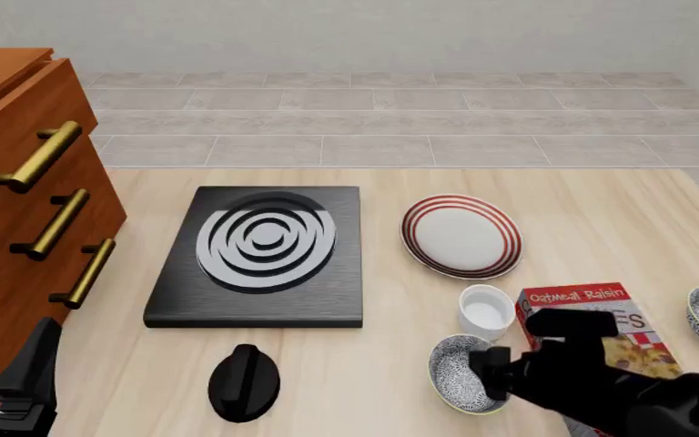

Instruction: Pick the akita bowl next to the ramekin and place it on the plate.

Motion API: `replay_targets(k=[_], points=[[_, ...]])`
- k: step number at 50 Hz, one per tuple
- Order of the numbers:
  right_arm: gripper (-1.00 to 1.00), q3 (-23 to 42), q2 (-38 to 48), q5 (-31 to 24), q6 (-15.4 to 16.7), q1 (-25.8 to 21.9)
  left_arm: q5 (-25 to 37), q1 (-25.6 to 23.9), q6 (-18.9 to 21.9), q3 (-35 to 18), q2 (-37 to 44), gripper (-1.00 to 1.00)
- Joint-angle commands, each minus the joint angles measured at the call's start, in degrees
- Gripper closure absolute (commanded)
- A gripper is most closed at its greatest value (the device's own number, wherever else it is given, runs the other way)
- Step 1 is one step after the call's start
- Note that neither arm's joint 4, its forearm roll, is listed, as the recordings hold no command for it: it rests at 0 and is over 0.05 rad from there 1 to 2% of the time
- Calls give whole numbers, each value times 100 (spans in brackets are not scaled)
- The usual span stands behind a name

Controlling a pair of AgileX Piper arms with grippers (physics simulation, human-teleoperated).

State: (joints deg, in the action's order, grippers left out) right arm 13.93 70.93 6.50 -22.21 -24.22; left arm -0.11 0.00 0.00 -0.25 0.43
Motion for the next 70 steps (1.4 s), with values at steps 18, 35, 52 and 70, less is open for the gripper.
replay_targets(k=[18,35,52,70], points=[[-100,-189,223,303,38,-35,0,0,0,0,0,-100],[100,-88,371,341,52,-50,0,0,0,0,0,-100],[100,-207,-104,64,31,-102,0,0,0,0,0,-100],[100,-14,-583,-457,12,-216,0,0,0,0,0,-100]])
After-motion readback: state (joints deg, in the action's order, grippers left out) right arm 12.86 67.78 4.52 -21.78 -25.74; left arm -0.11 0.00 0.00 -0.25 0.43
